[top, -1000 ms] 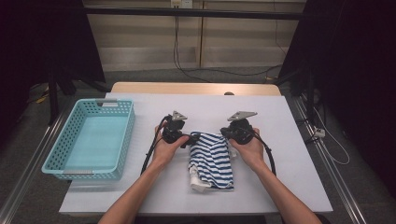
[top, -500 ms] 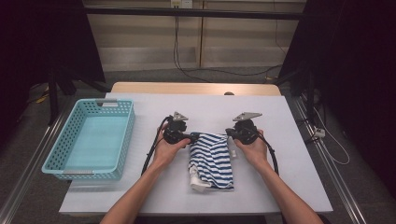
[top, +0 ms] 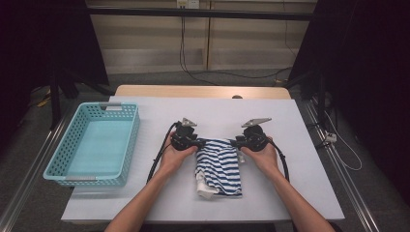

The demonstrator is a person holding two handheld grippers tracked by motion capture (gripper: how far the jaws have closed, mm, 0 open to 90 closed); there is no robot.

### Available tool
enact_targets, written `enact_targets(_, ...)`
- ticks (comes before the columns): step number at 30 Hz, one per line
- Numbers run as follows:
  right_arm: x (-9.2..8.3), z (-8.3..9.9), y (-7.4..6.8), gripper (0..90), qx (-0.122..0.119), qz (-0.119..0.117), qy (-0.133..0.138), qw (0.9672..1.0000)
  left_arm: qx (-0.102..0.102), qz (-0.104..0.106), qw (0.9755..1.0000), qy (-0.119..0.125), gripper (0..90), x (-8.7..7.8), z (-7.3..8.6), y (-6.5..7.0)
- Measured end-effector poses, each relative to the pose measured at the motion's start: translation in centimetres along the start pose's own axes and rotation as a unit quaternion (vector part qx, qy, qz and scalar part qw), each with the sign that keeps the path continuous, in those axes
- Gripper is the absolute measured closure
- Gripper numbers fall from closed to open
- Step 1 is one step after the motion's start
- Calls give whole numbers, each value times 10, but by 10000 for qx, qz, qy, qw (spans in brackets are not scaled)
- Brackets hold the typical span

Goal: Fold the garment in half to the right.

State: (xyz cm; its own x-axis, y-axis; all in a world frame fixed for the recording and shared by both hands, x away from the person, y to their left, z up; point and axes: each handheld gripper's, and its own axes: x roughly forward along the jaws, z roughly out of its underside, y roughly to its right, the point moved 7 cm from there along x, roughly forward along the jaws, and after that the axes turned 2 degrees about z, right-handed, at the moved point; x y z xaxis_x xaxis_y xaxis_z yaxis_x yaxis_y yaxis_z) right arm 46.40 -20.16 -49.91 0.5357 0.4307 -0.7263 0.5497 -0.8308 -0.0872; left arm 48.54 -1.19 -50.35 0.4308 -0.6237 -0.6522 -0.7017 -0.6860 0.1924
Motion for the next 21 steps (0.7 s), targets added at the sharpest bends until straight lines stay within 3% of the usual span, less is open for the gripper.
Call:
enact_targets(3,1,2,-2,795,232,-142,-112,9996,-43,6,10000,20,632,0,0,-2)
enact_targets(4,1,2,-2,795,232,-142,-112,9996,-123,235,9996,40,632,-1,0,-1)
enact_targets(5,3,-1,2,868,53,-73,58,9999,-136,70,9999,24,657,-2,1,-4)
enact_targets(10,5,-3,3,879,13,-26,97,9999,-208,76,9997,64,675,-1,1,-5)
enact_targets(13,6,-5,5,879,-59,12,140,9999,-113,82,9999,38,670,-2,1,-7)
enact_targets(15,6,-4,6,873,-61,10,142,9999,-145,77,9998,121,630,-2,0,-7)
enact_targets(17,6,-5,6,839,-92,56,182,9998,-187,69,9997,153,526,-5,0,-6)
enact_targets(19,4,-5,6,788,-30,88,273,9996,-80,151,9997,191,393,-9,-2,-5)
enact_targets(21,0,-7,7,718,15,63,420,9991,-110,204,9992,328,337,-14,-5,-4)
